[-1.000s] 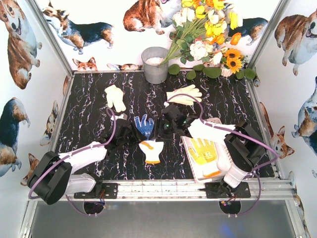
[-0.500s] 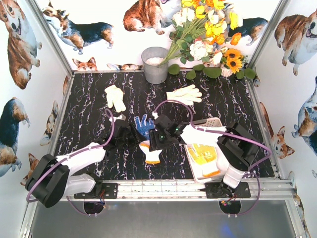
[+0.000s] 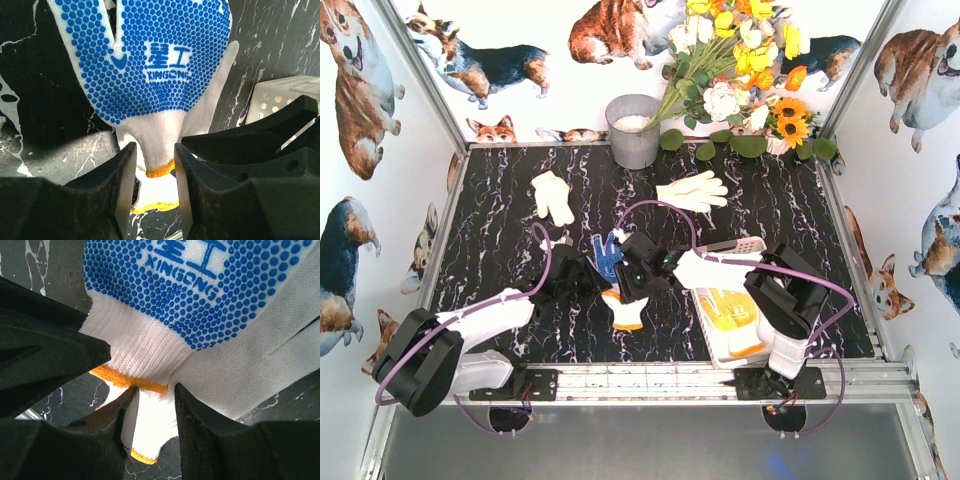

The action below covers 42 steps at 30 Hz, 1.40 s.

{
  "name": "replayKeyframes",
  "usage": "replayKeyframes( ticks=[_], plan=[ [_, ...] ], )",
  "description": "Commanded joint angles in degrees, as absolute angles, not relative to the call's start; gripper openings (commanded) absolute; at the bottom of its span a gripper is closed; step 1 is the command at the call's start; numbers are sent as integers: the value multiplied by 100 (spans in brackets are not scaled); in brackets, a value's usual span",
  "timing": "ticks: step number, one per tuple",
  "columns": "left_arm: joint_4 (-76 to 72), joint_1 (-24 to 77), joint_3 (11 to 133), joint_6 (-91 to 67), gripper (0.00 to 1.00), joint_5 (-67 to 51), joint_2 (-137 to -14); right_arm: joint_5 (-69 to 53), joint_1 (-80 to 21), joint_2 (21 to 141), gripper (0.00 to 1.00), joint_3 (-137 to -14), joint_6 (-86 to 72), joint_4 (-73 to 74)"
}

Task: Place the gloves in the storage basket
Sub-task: Pair the glove with the glove.

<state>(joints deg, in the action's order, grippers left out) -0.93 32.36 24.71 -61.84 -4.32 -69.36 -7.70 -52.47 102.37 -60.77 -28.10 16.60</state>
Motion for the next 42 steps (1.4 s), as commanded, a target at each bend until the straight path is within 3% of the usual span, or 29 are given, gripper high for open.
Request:
replayKeyframes(
  ticks=[1, 4, 12, 18, 42],
  plan=[
    [-343, 3190, 2437, -6245, 29, -540, -7066, -669, -5298, 10356, 35, -6408, -2611, 1521],
    [-424, 3189, 2452, -6247, 19, -595, -7182, -627, -5308, 10354, 31, -6450, -2603, 1538],
    [-385, 3186, 2427, -6293, 6, -523, -7067, -624, -5317, 10360, 15, -6458, -2610, 1529],
    [-230, 3188, 2480, -6314, 0, -441, -6876, -546, -5351, 10231, 28, -6452, -2573, 1581],
    [60, 3182, 2505, -6293, 0, -207, -6673, -375, -5537, 10046, 37, -6531, -2058, 1450]
  ],
)
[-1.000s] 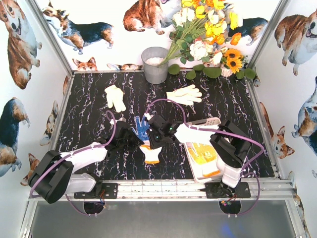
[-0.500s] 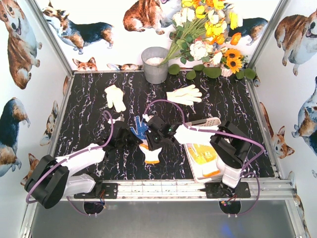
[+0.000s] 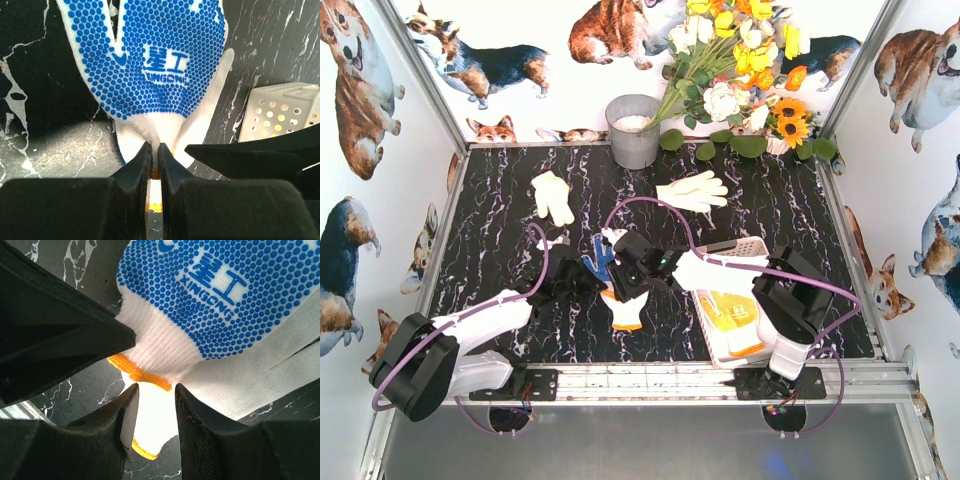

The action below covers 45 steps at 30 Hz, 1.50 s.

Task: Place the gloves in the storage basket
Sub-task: Pair the glove with the glove.

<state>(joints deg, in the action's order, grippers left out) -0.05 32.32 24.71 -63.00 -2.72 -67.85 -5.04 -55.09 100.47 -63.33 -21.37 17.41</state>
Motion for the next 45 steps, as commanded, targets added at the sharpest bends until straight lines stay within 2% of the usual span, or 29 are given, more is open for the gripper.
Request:
replayKeyframes(
  ticks=[1, 15, 17, 21, 22, 36, 45],
  plan=[
    [67, 3183, 2509, -6295, 0, -206, -6671, -359, -5537, 10080, 37, -6537, -2052, 1442],
    [90, 3182, 2501, -6306, 0, -186, -6632, -671, -5542, 10613, 36, -6723, -2046, 1287],
    [87, 3182, 2488, -6319, 0, -191, -6614, -665, -5546, 10645, 30, -6686, -2059, 1279],
    [120, 3182, 2492, -6311, 0, -179, -6548, -495, -5546, 10601, 3, -6715, -2058, 1441],
    [134, 3182, 2491, -6311, 0, -161, -6522, -473, -5546, 10557, 0, -6743, -2045, 1502],
    [427, 2907, 2917, -6045, 0, -195, -6313, 504, -5368, 9792, 0, -7608, -2481, 2758],
    [434, 2582, 3735, -5513, 0, -620, -6953, -157, -4490, 9633, 0, -7771, -2606, 2763]
  ],
)
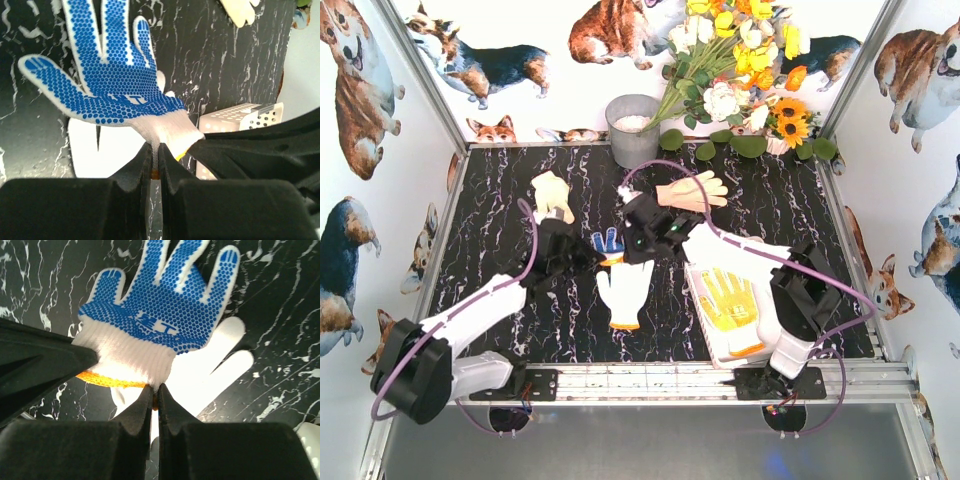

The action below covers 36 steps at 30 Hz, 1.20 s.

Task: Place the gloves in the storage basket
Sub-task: Pair the glove with the glove.

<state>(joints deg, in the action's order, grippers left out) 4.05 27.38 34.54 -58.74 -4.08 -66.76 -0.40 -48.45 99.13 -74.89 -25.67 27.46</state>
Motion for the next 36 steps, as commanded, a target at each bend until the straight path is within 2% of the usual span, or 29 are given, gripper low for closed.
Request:
replayKeyframes(
  ticks=[1, 7, 16, 22, 27, 30, 32, 36],
  plan=[
    [407, 2569, 3786, -5490, 0, -671, -7020, -243, -4428, 9626, 0, -7792, -2585, 2770],
    [142, 2408, 4183, -5274, 0, -843, -7542, 52, -4277, 9549, 0, -7793, -2416, 2778],
    [141, 2385, 6031, -4518, 0, -1055, -8931, 118, -3764, 9473, 0, -8234, -2094, 2618],
    [218, 2386, 6876, -4170, 0, -1119, -9421, 154, -3539, 9488, 0, -8602, -1895, 2685],
    [-50, 2444, 6740, -4098, 0, -1181, -9601, 361, -3539, 9465, 0, -8446, -1618, 2811],
    [-335, 2585, 6330, -4457, 0, -1216, -9572, 380, -3537, 9327, 0, -8119, -2096, 3083],
    [-598, 2642, 6192, -4677, 0, -1397, -9603, 87, -3535, 9159, 0, -7719, -2349, 2702],
    [-124, 2649, 6488, -4474, 0, -1540, -9753, -258, -3542, 9069, 0, -7325, -2642, 2173]
  ],
)
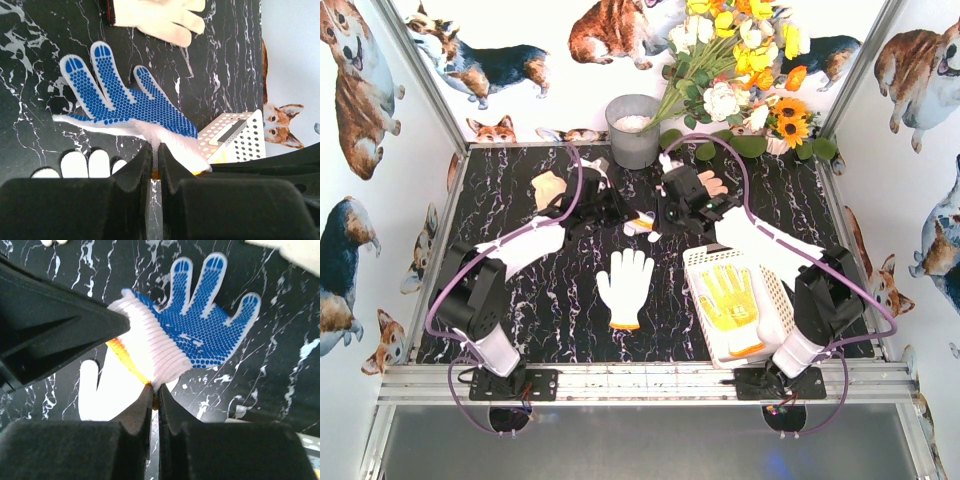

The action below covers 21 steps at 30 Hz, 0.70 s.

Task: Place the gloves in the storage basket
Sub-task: Pair the glove with the glove.

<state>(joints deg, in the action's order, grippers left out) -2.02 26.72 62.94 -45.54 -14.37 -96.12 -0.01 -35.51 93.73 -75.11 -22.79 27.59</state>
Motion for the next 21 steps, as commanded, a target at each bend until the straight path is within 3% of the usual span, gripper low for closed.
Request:
replayKeyframes(
  ticks=[1, 21],
  plan=[
    [-81, 2670, 6475, -4440, 0, -1557, -9741, -399, -3542, 9111, 0, -7313, -2690, 2179],
    [519, 2830, 4627, -4623, 0, -732, -8156, -1196, -4251, 9202, 0, -6526, -3394, 1819]
  ],
)
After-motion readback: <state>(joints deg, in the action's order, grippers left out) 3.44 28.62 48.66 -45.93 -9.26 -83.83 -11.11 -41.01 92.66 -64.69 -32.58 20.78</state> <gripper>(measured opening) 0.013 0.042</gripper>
